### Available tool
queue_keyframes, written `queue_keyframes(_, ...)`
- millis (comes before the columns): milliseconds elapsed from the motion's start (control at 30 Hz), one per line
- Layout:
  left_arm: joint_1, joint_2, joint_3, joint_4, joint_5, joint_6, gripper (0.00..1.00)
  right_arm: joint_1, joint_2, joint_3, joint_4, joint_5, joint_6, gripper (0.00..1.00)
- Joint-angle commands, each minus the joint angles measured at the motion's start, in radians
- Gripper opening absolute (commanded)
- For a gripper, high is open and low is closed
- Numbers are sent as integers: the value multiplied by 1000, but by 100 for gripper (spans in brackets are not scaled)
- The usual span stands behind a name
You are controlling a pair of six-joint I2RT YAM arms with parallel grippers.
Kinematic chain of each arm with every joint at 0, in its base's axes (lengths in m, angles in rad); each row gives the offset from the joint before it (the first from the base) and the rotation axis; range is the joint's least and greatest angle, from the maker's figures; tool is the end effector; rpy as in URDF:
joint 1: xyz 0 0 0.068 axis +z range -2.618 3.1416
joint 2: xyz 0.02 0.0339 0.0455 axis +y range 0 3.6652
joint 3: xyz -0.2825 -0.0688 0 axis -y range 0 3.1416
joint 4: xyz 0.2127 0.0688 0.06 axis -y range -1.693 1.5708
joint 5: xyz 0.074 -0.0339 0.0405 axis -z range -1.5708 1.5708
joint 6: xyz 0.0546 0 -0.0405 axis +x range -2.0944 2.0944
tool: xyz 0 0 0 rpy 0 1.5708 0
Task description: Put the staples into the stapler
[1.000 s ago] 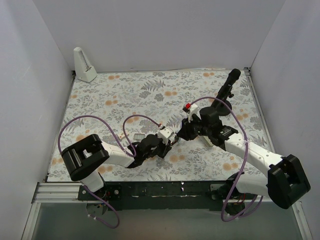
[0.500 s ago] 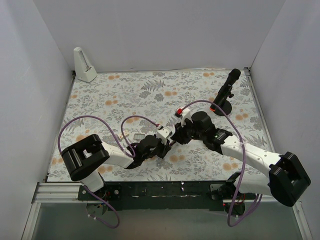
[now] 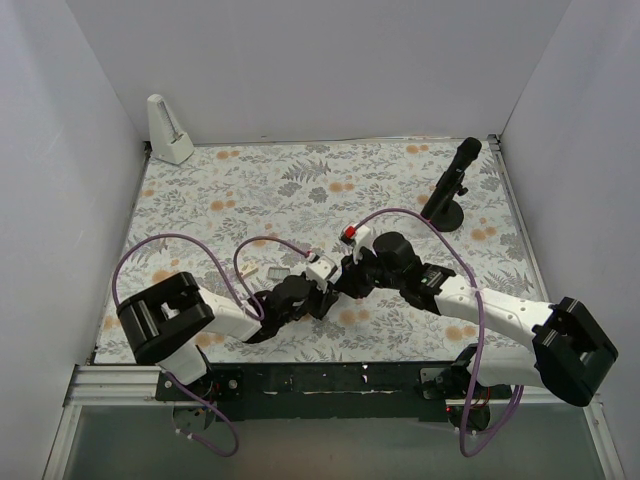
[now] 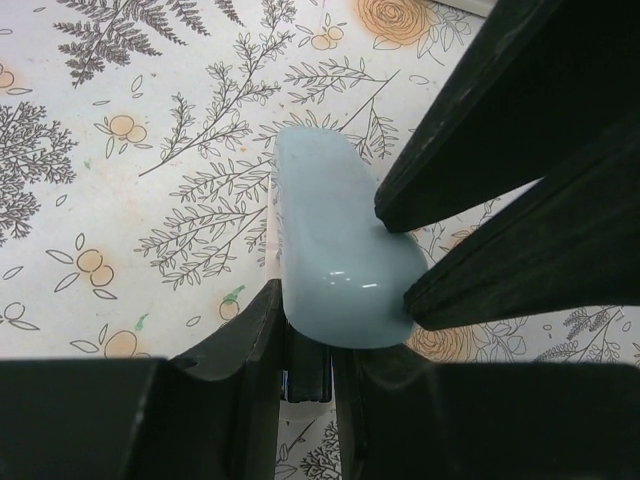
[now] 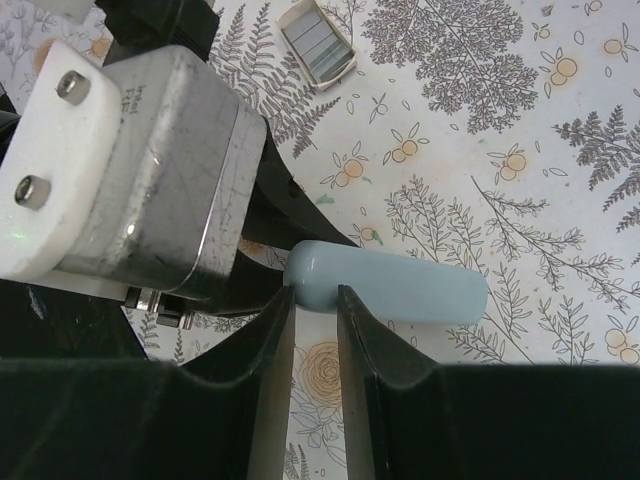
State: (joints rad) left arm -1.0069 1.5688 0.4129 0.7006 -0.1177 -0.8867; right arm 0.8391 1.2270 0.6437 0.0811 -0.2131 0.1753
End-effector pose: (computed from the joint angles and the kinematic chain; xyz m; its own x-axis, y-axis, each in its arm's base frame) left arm 0.1525 -0.2292 0.1691 -0.7553 -0.2456 -0.6076 0.3127 0.6798 -0.6634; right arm 0.1564 0.1915 0.2511 -0.4651 -0.2628 -0.8453 -0.7819 0.5697 0.2531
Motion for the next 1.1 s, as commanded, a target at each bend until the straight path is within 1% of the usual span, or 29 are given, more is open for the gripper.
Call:
queue_keyframes(0, 4, -73, -9, 85, -40, -12, 17, 9, 8, -30, -34, -8, 24, 29)
queue_keyframes(33, 4, -75, -14, 86, -40, -15, 20, 9, 3, -30, -35, -8, 24, 29)
queue_keyframes(67, 2, -82, -16, 88, -40, -15, 25, 8, 2, -30, -35, -6, 26, 29)
queue_keyframes(100, 4, -87, -23, 91, -40, -17, 27, 8, -7, -29, -40, 10, 26, 29)
queue_keyframes(200, 4, -102, -40, 99, -43, -20, 36, 8, -26, -21, -55, 40, 24, 29)
queue_keyframes(267, 4, -108, -45, 97, -39, -21, 47, 9, -32, -16, -61, 49, 21, 30)
queue_keyframes(300, 4, -115, -48, 96, -39, -21, 55, 8, -37, -13, -63, 50, 20, 29)
queue_keyframes(367, 4, -118, -52, 93, -39, -24, 61, 6, -35, -6, -69, 52, 20, 29)
queue_keyframes(400, 4, -119, -54, 92, -37, -26, 67, 8, -34, -4, -69, 52, 20, 30)
queue_keyframes(500, 4, -142, -68, 88, -48, -34, 76, 8, -26, 4, -75, 50, 18, 29)
queue_keyframes(533, 4, -165, -77, 83, -53, -37, 83, 6, -27, 7, -78, 50, 18, 30)
queue_keyframes(600, 4, -197, -86, 54, -79, -53, 89, 6, -34, 10, -78, 57, 18, 30)
queue_keyframes(633, 5, -220, -89, 39, -95, -67, 94, 6, -37, 11, -80, 58, 10, 30)
queue_keyframes(700, 5, -300, -98, -22, -156, -96, 98, 6, -37, 27, -80, 70, 3, 30)
queue_keyframes(733, 5, -329, -102, -44, -178, -128, 98, 6, -37, 33, -105, 73, -11, 30)
queue_keyframes(767, 8, -398, -102, -70, -200, -147, 98, 6, -34, 39, -112, 75, -17, 30)
queue_keyframes(800, 11, -432, -100, -137, -245, -171, 98, 8, -28, 50, -116, 73, -25, 30)
queue_keyframes(867, 17, -504, -94, -218, -319, -265, 98, 6, -20, 65, -121, 72, -48, 30)
queue_keyframes(900, 21, -571, -76, -327, -362, -303, 98, 6, -6, 83, -139, 66, -59, 30)
queue_keyframes(933, 33, -611, -62, -392, -446, -339, 98, 6, 3, 96, -148, 60, -69, 30)
queue_keyframes(967, 39, -640, -46, -464, -483, -432, 98, 9, 12, 105, -155, 54, -92, 30)
queue_keyframes(1000, 50, -697, -4, -599, -512, -463, 98, 11, 32, 117, -171, 44, -103, 30)
queue_keyframes(1033, 71, -720, 18, -668, -560, -501, 98, 23, 43, 141, -181, 44, -117, 30)
queue_keyframes(1067, 85, -739, 45, -741, -577, -555, 98, 34, 55, 158, -193, 50, -129, 30)
